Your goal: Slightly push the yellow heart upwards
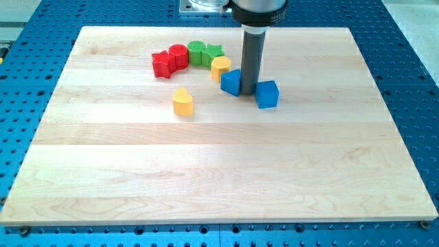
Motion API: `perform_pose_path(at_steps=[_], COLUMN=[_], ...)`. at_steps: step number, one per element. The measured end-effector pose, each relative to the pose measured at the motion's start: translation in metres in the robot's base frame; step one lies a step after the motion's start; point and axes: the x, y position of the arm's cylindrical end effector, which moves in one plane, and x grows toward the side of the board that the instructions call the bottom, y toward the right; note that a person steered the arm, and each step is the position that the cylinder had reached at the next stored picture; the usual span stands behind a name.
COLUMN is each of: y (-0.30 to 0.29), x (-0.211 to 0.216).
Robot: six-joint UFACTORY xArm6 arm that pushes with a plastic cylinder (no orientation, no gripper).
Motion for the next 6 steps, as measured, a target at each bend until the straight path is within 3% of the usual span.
perform_pose_path(at_steps=[3, 4, 5, 6], y=[-0.065, -0.065, -0.028, -0.046], x=[0.031, 0.056, 0.091, 0.129])
